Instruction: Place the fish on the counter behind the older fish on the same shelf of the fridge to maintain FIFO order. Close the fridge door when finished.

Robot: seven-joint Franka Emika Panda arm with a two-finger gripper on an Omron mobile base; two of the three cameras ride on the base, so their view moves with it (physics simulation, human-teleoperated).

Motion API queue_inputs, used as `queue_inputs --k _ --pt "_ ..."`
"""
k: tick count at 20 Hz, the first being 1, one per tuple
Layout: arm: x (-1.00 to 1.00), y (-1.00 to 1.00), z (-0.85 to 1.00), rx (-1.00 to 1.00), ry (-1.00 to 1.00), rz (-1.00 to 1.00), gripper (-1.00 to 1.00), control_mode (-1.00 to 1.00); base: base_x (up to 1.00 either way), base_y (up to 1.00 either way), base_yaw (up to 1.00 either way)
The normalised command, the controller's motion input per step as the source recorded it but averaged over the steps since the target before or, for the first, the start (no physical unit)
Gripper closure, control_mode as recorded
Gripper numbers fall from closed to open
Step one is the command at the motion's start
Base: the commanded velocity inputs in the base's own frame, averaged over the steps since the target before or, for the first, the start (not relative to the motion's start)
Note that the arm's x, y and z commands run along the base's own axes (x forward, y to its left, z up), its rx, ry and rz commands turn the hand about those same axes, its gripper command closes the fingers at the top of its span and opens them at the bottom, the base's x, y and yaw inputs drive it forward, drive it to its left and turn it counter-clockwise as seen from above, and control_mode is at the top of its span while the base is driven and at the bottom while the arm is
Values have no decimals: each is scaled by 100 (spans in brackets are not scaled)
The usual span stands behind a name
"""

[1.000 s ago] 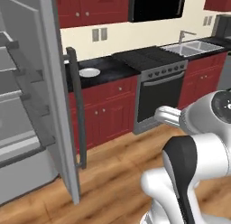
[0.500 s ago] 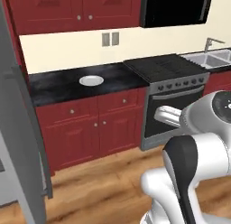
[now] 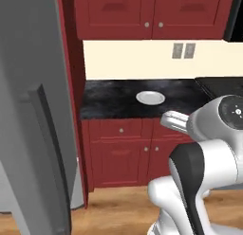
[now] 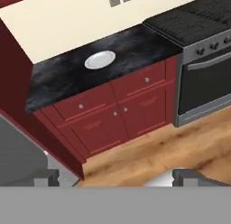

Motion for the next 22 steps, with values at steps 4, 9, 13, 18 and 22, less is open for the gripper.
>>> queue_inputs --k 4,9,13,18,22 --pt "0 0 0 0 0 0 -100 100 41 -76 57" --pt "0 0 0 0 0 0 -100 100 19 -61 60" --pt "0 0 0 0 0 0 -100 100 15 -55 62" --pt "0 0 0 0 0 0 -100 100 11 -40 59" --pt "0 0 0 0 0 0 -100 100 7 -37 56"
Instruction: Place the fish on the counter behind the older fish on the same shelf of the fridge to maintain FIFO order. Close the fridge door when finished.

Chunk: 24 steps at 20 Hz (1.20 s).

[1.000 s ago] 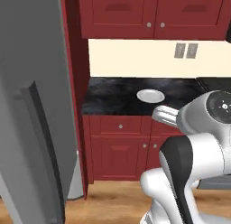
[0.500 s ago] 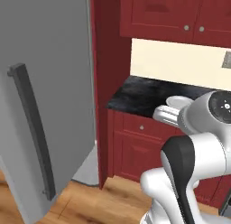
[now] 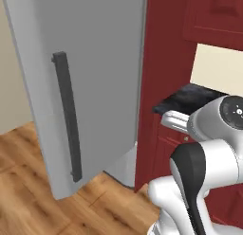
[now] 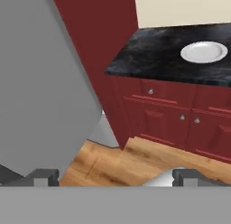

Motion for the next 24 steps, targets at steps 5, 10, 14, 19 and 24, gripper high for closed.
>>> queue_inputs --k 5,10,14,19,24 --pt "0 0 0 0 0 0 -100 100 42 -6 49" --pt "0 0 0 0 0 0 -100 100 31 -36 50" --pt "0 0 0 0 0 0 -100 100 42 -55 44" --pt "0 0 0 0 0 0 -100 100 60 -43 38" --pt "0 0 0 0 0 0 -100 100 50 -28 32"
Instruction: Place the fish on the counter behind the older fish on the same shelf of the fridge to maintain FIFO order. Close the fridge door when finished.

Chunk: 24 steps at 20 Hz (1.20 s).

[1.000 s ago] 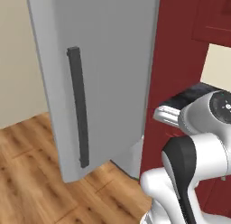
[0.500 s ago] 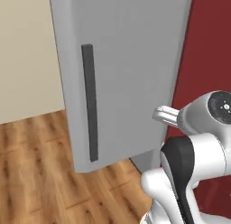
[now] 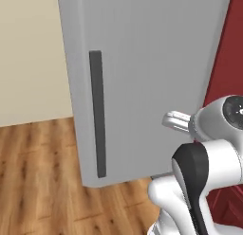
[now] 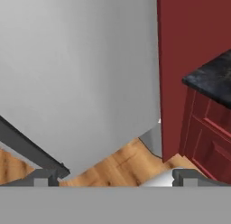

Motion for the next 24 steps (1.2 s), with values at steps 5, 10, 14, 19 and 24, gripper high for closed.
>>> queue_inputs --k 5,10,14,19,24 --pt "0 0 0 0 0 0 -100 100 55 -32 27" --pt "0 0 0 0 0 0 -100 100 45 -53 24" --pt "0 0 0 0 0 0 -100 100 32 -50 19" --pt "0 0 0 0 0 0 -100 100 45 -31 16" --pt "23 -6 -6 0 0 5 -100 -100 42 -9 7"
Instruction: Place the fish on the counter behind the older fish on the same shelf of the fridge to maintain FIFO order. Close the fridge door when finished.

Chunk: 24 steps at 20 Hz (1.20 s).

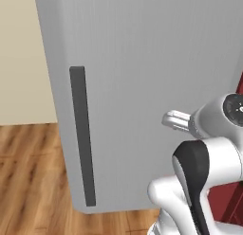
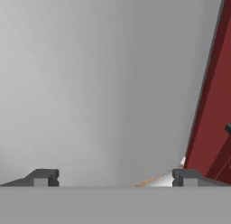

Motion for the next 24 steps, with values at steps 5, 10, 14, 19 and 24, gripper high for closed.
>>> queue_inputs --k 5,10,14,19,24 --pt "21 -4 -15 0 -2 3 -100 -100 0 0 0" --pt "75 3 -32 0 -23 -13 -100 -100 0 0 0" --pt "68 8 -31 -1 -27 -24 -100 -100 0 0 0" --pt "68 0 -31 0 -15 -25 -100 -100 0 0 0" --pt "71 0 -29 0 -14 -18 -100 -100 0 0 0"
